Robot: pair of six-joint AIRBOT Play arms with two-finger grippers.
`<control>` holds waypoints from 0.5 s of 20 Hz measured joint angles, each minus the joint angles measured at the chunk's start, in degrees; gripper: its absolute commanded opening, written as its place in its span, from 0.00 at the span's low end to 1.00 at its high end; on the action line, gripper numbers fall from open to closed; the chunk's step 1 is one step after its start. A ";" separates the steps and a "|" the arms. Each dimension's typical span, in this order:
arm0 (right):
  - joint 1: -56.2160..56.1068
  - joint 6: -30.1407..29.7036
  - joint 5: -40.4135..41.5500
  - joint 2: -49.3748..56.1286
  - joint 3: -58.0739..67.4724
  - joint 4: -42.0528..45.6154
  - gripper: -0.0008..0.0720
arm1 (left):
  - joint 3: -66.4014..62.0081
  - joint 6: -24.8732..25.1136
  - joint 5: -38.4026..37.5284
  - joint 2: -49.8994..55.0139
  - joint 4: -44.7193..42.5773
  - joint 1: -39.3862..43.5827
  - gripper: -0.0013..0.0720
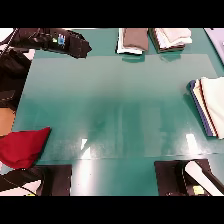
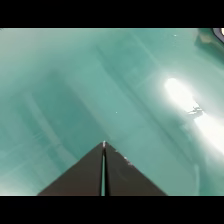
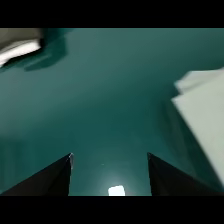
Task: Fold the shirts.
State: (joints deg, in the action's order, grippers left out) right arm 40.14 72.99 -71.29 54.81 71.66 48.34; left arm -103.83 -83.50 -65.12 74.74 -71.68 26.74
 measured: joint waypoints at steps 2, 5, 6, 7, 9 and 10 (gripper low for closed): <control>-9.03 -0.02 1.70 -0.35 0.02 -0.48 0.70 | 0.00 0.00 0.00 0.02 0.00 0.00 0.05; -21.29 -0.02 4.61 -0.55 0.07 1.90 0.48 | 0.00 0.00 0.00 0.00 -0.04 0.00 0.05; -25.03 -0.04 5.40 -0.57 0.07 3.32 0.31 | 0.00 0.00 0.00 0.02 -0.04 -0.02 0.05; -28.17 -0.04 5.95 -0.61 0.07 4.48 0.14 | 0.00 0.00 0.00 0.02 -0.02 0.00 0.05; -33.62 -0.02 6.71 -0.63 0.07 6.88 0.04 | 0.00 0.00 0.04 0.02 -0.02 0.00 0.05; -35.89 -0.04 7.23 -0.63 0.07 7.72 0.04 | 0.00 0.00 0.04 0.02 -0.02 0.00 0.05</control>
State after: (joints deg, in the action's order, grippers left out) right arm 4.25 72.95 -64.05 54.17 71.72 56.05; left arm -103.83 -83.50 -65.08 74.76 -71.70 26.74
